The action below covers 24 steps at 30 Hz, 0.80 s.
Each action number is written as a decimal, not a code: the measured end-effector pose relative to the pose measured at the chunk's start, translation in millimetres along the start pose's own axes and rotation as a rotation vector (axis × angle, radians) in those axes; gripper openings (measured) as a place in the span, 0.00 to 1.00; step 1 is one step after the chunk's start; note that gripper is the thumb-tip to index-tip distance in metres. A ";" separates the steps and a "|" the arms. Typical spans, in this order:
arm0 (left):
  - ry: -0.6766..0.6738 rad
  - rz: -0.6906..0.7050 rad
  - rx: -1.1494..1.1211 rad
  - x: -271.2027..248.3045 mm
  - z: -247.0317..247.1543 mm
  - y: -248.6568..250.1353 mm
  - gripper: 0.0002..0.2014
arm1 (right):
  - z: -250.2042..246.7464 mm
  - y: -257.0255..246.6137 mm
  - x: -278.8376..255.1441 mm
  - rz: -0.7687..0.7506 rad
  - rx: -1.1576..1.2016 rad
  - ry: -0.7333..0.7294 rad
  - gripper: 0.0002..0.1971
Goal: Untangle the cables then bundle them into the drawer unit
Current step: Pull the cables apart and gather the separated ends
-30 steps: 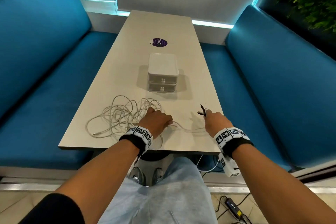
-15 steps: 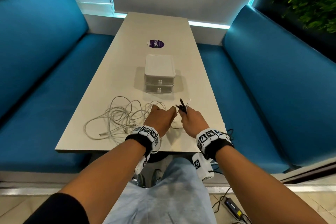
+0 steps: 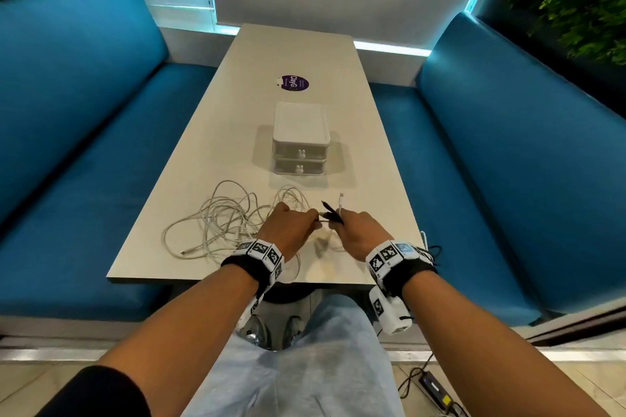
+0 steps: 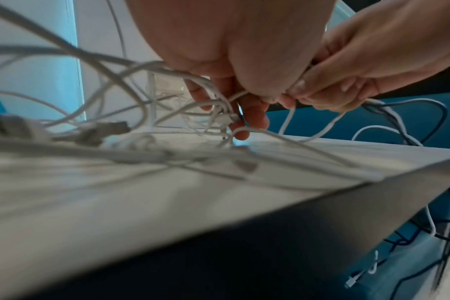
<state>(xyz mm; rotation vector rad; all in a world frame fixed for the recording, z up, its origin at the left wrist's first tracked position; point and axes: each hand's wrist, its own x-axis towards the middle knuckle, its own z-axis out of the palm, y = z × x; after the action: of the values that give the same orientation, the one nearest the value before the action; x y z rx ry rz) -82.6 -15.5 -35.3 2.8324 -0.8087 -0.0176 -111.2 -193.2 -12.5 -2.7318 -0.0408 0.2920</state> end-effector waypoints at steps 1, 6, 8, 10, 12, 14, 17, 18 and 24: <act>-0.002 0.017 0.019 0.7 0.6 -6.3 0.14 | -1.3 3.5 -0.1 0.012 -0.089 0.015 0.15; 0.005 0.061 0.097 3.5 4.9 -19.4 0.13 | -13.2 20.2 -1.1 0.107 -0.327 0.062 0.15; 0.017 0.075 0.097 5.9 6.7 -14.8 0.12 | -15.4 22.1 -0.7 0.132 -0.363 0.068 0.13; 0.033 0.084 0.088 8.2 9.4 -14.3 0.11 | -18.9 26.3 -1.4 0.176 -0.394 0.073 0.12; 0.037 0.093 0.092 7.9 13.2 -19.1 0.11 | -22.8 32.6 -3.8 0.229 -0.411 0.069 0.11; 0.023 0.098 0.103 7.6 15.8 -22.5 0.11 | -25.3 37.8 -6.8 0.280 -0.416 0.068 0.10; -0.015 0.104 0.119 7.4 13.8 -18.1 0.12 | -23.7 37.1 -8.7 0.317 -0.379 0.099 0.10; -0.025 0.100 0.136 7.8 13.4 -15.9 0.12 | -22.8 34.1 -8.5 0.321 -0.342 0.119 0.10; -0.020 0.072 0.161 14.6 15.8 -7.3 0.12 | -14.2 8.3 -4.2 0.219 -0.134 0.204 0.12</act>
<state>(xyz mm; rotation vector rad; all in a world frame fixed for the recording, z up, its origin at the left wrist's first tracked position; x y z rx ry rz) -67.4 -19.9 -51.6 2.9545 -0.9569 0.0312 -112.5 -206.4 -2.1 -2.8879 0.3062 0.0712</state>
